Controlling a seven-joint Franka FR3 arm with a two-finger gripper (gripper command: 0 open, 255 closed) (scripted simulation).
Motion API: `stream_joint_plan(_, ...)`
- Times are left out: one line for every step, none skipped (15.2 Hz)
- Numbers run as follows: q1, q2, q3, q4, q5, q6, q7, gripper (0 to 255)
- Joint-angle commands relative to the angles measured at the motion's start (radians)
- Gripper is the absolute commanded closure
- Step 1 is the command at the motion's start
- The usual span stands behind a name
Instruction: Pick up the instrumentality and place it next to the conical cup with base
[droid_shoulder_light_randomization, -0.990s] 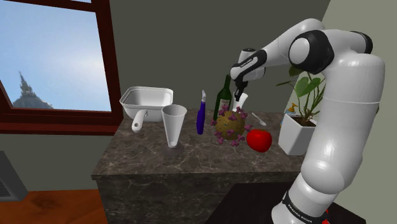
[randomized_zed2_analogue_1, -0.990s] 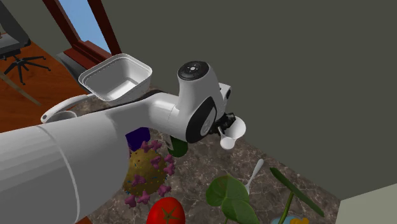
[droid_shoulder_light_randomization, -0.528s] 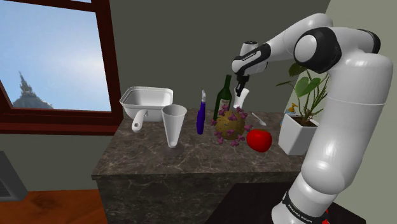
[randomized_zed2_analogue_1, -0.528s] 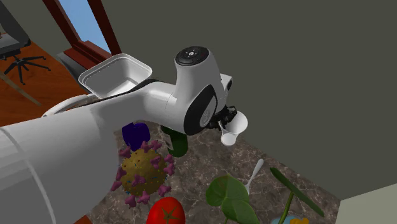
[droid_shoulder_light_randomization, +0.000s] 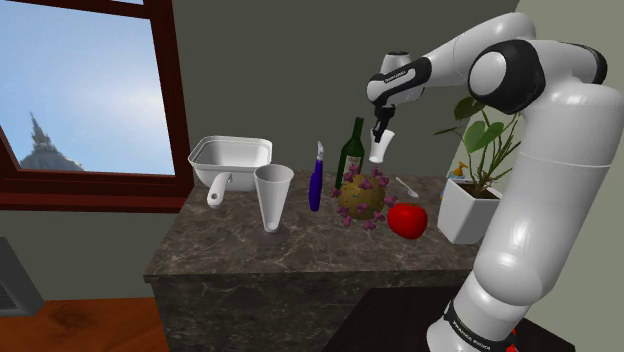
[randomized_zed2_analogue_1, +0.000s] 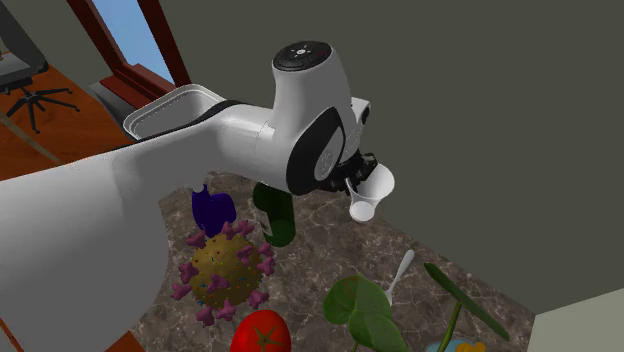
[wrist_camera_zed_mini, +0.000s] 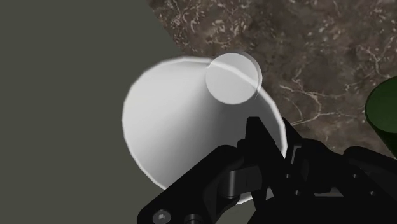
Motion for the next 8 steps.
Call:
stream_joint_plan(0.002, -0.008, 0.000, 0.021, -0.002, -0.028, -0.001, 255)
stream_joint_plan(0.002, -0.011, 0.000, 0.031, -0.002, -0.041, -0.003, 255)
stream_joint_plan(0.002, -0.014, 0.000, 0.041, -0.002, -0.054, -0.004, 255)
stream_joint_plan(0.003, -0.016, 0.000, 0.051, -0.003, -0.066, -0.006, 255)
stream_joint_plan(0.003, -0.019, 0.000, 0.062, -0.003, -0.079, -0.007, 255)
stream_joint_plan(0.003, -0.021, 0.000, 0.073, -0.003, -0.092, -0.009, 255)
stream_joint_plan(0.003, -0.023, 0.000, 0.084, -0.002, -0.105, -0.010, 255)
stream_joint_plan(0.004, -0.024, 0.000, 0.096, -0.002, -0.118, -0.012, 255)
